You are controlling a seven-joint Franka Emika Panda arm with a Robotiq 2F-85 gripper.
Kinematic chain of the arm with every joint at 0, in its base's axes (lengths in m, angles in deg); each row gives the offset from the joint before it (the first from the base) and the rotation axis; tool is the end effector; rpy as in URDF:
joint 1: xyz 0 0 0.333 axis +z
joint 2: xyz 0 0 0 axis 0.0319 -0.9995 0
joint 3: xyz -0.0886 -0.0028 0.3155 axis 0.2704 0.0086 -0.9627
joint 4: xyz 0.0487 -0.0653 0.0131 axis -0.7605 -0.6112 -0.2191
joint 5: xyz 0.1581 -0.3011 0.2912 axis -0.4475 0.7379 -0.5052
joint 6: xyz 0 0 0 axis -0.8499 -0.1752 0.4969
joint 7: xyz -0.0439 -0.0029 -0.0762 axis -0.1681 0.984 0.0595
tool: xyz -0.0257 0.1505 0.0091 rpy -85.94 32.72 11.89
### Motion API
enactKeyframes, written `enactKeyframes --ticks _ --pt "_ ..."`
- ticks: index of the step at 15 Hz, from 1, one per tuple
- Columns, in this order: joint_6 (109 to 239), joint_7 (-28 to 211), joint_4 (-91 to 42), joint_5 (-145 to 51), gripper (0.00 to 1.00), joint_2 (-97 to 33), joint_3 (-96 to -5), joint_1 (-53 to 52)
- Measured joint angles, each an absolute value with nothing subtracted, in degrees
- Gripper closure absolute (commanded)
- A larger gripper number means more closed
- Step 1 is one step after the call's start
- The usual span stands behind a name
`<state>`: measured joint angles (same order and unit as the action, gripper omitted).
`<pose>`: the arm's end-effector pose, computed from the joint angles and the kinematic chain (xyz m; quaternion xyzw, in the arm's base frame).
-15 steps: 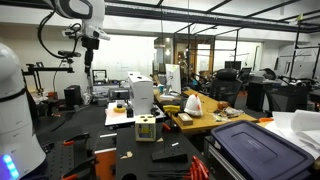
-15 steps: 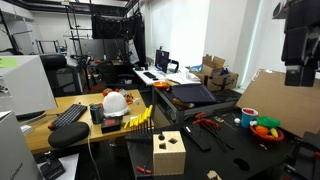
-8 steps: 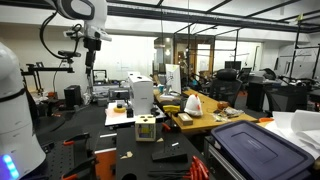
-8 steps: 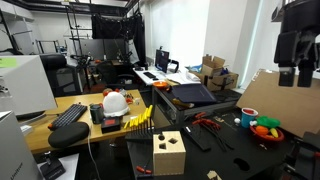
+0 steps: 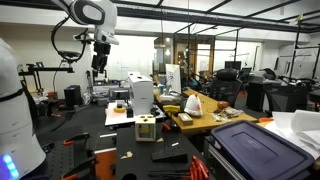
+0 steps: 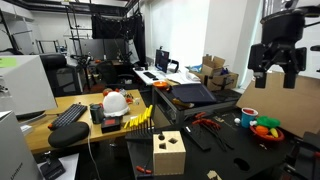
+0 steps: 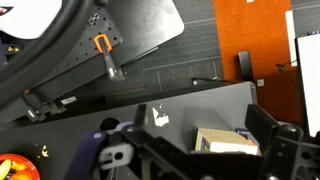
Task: Move the red object to the next hole
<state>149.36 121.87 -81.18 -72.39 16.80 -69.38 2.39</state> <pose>0.3645 0.1633 0.3607 -0.9642 0.2337 0.1037 0.0704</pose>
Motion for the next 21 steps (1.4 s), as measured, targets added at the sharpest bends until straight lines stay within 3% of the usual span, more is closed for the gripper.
enactKeyframes --ticks 12,21 --pt "153.82 146.1 -71.08 -63.37 0.0 -0.14 -71.32 1.56" --pt "157.59 149.82 -69.16 -68.08 0.0 -5.69 -64.09 1.44"
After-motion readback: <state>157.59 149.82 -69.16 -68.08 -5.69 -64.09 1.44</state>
